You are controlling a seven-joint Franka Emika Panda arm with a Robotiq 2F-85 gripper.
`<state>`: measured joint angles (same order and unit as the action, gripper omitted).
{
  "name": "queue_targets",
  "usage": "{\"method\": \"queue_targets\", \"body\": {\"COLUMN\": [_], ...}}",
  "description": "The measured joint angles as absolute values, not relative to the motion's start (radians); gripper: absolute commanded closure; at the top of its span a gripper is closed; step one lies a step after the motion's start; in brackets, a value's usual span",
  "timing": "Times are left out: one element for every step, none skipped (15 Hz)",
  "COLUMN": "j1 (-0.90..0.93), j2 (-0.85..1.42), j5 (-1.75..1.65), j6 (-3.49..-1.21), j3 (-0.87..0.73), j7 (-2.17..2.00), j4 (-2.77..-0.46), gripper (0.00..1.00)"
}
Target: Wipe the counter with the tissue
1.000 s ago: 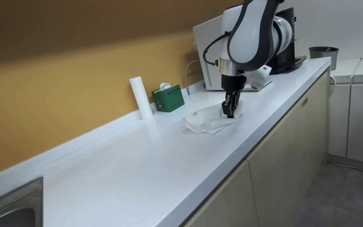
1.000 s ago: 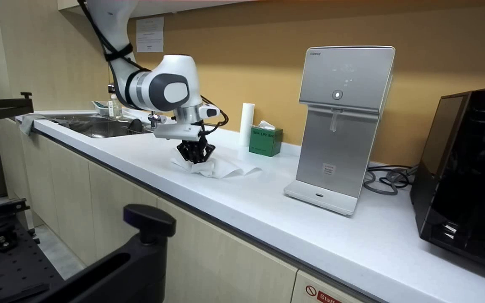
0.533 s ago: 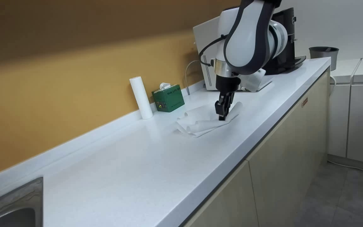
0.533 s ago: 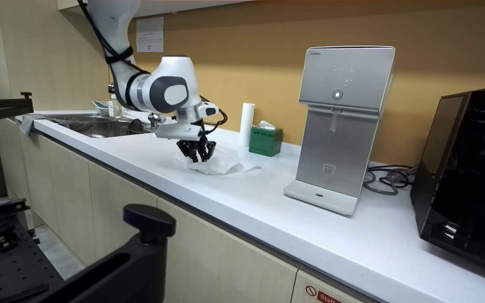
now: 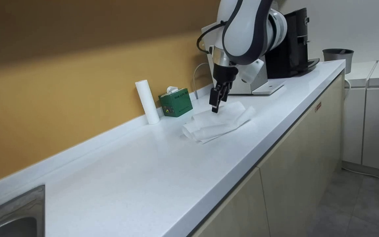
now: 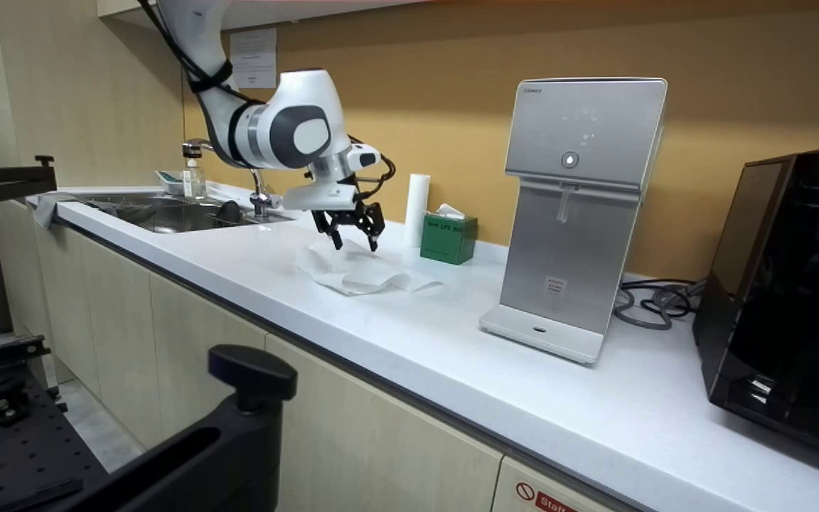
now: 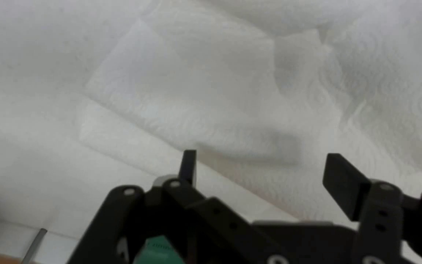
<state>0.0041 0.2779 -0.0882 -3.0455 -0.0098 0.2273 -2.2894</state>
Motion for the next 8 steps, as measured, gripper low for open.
{"method": "queue_targets", "body": {"j1": [0.004, 0.004, 0.004, 0.000, -0.008, -0.018, -0.030, -0.040], "j2": [0.268, 0.257, 0.246, 0.235, 0.224, 0.213, 0.202, 0.194], "j5": [-0.097, -0.100, -0.100, -0.093, -0.064, -0.020, 0.026, 0.070], "j6": [-3.042, -3.031, -3.011, -2.977, -2.924, -2.864, -2.803, -2.747], "j3": [-0.013, -0.016, -0.017, -0.010, 0.008, 0.032, 0.057, 0.080], "j7": [0.226, 0.225, 0.225, 0.225, 0.238, 0.265, 0.295, 0.326], "j4": [-2.282, -2.276, -2.272, -2.269, -2.268, -2.267, -2.267, -2.266], "gripper": [0.00, 0.00, 0.00, 0.00, 0.00, 0.00, 0.00, 0.00]}}
